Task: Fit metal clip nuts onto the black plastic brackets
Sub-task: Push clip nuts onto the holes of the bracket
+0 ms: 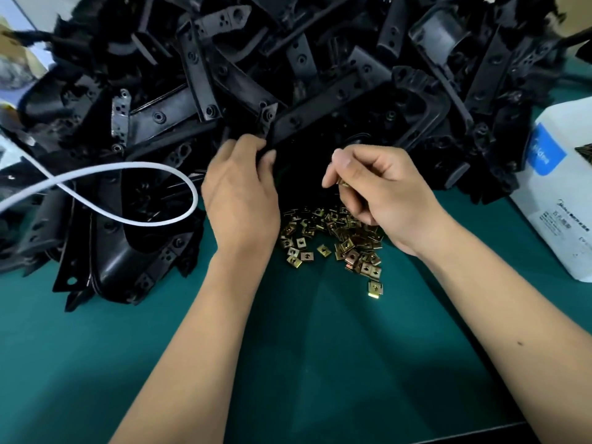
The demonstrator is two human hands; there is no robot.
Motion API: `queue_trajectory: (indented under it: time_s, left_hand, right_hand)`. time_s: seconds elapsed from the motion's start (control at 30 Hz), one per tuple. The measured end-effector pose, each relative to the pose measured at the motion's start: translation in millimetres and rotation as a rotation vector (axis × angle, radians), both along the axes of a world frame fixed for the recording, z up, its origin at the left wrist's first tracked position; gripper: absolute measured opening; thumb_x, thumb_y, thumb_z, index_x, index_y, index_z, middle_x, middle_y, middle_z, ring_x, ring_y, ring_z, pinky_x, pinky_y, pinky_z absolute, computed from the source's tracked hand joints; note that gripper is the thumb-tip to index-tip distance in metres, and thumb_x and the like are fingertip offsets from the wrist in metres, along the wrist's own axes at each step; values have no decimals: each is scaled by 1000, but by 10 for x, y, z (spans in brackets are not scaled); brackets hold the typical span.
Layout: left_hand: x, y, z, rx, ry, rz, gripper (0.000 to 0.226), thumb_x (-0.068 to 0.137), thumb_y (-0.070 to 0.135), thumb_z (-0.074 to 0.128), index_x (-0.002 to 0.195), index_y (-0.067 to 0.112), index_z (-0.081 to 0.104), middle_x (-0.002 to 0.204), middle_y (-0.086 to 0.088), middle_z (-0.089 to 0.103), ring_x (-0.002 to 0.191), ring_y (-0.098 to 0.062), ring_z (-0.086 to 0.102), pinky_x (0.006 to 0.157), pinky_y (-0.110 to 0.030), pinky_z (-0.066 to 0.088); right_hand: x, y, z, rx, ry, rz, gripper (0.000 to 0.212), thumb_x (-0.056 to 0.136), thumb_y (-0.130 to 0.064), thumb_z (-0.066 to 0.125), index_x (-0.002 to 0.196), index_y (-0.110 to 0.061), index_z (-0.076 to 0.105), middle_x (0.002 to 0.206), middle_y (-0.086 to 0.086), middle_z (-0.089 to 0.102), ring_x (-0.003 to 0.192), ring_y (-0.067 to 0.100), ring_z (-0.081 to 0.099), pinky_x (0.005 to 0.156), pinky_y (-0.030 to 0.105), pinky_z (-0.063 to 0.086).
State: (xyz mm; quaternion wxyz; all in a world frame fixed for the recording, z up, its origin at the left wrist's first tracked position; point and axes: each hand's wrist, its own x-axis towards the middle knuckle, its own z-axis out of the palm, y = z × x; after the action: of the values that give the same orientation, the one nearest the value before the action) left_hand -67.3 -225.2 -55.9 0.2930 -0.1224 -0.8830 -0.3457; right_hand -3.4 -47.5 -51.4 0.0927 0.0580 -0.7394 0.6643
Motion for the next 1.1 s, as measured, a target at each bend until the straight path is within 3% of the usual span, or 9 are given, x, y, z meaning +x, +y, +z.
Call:
queue_trajectory:
  time_s: [0.17, 0.3, 0.4, 0.53, 0.7, 0.83, 0.9, 1.0, 1.1]
  left_hand:
    - [-9, -54, 151, 347, 161, -3, 21, 105, 19, 53, 89, 8, 60, 69, 11, 47, 62, -4, 45, 64, -12, 32]
    - [11, -19, 231, 1029, -378, -439, 26, 103, 16, 62, 77, 15, 61, 66, 1, 59, 55, -10, 58, 54, -24, 48]
    - [18, -36, 208, 1225, -713, -667, 18, 100, 12, 64, 83, 17, 59, 77, 0, 68, 66, -14, 71, 58, -22, 55]
    - [-8, -75, 180, 1272, -805, -727, 25, 87, 10, 71, 105, 18, 57, 92, -3, 75, 75, -17, 73, 60, -20, 57]
    - [-24, -108, 139, 1211, -827, -797, 42, 90, 2, 67, 127, 19, 55, 100, -7, 74, 77, -21, 75, 65, -23, 60]
    - [-9, -135, 139, 1260, -878, -864, 66, 82, -7, 66, 137, 27, 52, 88, -7, 75, 89, -23, 77, 68, -24, 60]
    - [-25, -144, 143, 1246, -912, -830, 51, 80, -9, 64, 127, 12, 67, 83, -6, 74, 86, -21, 77, 67, -24, 59]
    - [-9, -142, 136, 1186, -950, -800, 20, 75, -3, 64, 76, 9, 80, 75, -5, 72, 79, -17, 75, 63, -22, 58]
    - [16, -141, 132, 1130, -966, -884, 28, 82, 11, 61, 101, 13, 83, 91, -9, 75, 80, -18, 73, 63, -24, 58]
  right_hand:
    - [13, -9, 13, -48, -51, 62, 36, 109, -29, 50, 87, -10, 71, 54, 8, 40, 44, 13, 32, 43, 20, 28]
    - [0, 4, 2, -92, -120, 106, 28, 109, -17, 51, 102, -7, 76, 69, 14, 39, 52, 20, 28, 48, 30, 18]
    - [-12, 8, -3, -104, -143, 126, 27, 102, 4, 53, 116, -5, 75, 80, 8, 58, 53, 14, 35, 46, 26, 22]
    - [12, -6, 10, 41, -102, 130, 27, 95, 0, 70, 121, -10, 71, 92, 8, 78, 49, 4, 49, 47, 18, 38]
    - [9, -10, -6, 146, -109, 124, 8, 92, -11, 77, 97, -9, 71, 86, 7, 79, 43, 7, 46, 41, 20, 36]
    - [3, 16, -7, 267, -25, 72, 9, 85, -18, 85, 91, -16, 79, 85, -1, 76, 67, 15, 68, 65, 28, 55]
    - [-6, 27, -11, 235, 10, 34, 8, 85, -19, 85, 90, -17, 80, 89, 1, 77, 79, 16, 72, 76, 30, 57]
    - [-11, 28, -11, 29, 25, 1, 4, 90, -14, 79, 92, -11, 77, 79, 0, 73, 57, 5, 60, 55, 17, 46]
    - [-9, 47, 12, -139, -48, -27, 5, 96, -14, 72, 93, -11, 73, 72, -4, 65, 48, 9, 40, 43, 20, 29]
